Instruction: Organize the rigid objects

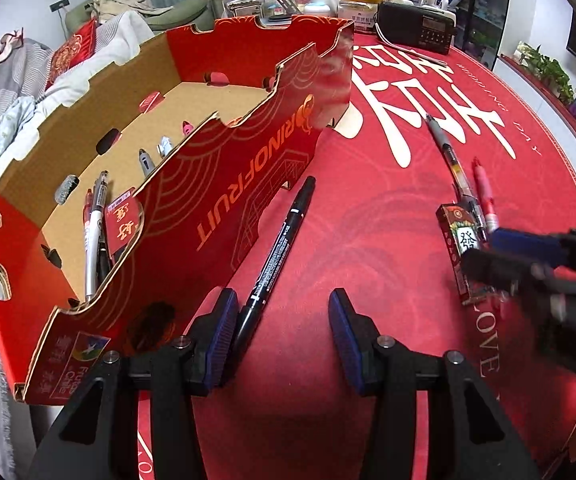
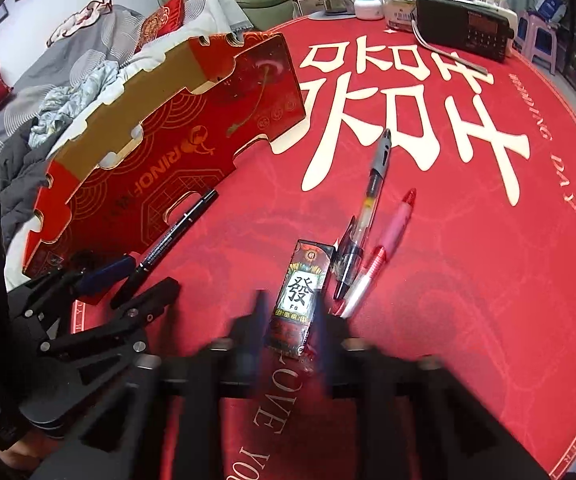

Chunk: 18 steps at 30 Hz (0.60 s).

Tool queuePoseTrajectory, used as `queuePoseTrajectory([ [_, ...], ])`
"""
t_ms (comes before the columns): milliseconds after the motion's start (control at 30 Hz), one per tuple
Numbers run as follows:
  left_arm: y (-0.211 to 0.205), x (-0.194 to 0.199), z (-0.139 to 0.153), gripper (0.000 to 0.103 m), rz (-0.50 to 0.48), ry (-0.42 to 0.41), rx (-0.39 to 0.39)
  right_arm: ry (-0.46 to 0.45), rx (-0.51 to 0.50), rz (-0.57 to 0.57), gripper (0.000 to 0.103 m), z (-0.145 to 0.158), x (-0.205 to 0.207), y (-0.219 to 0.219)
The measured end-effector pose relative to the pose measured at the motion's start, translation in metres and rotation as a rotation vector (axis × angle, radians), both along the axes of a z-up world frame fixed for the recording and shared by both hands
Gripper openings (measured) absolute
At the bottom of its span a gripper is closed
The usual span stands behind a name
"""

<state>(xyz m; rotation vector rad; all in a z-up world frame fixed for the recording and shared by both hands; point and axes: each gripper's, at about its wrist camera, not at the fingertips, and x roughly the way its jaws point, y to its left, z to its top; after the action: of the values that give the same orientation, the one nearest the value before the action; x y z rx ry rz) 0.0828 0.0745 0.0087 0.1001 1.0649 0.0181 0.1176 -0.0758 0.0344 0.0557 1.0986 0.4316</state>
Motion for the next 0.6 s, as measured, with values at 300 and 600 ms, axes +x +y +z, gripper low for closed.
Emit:
queuePoseTrajectory([
  [300,0.008,0.012,-0.002,0.054,0.01,-0.004,-0.091,-0.004,-0.131,0.025,0.064,-0.013,0.003,0.014],
  [600,0.006,0.004,-0.001,0.048,-0.02,-0.006,-0.122,-0.041,-0.219,0.097,0.025,-0.03,-0.001,0.019],
])
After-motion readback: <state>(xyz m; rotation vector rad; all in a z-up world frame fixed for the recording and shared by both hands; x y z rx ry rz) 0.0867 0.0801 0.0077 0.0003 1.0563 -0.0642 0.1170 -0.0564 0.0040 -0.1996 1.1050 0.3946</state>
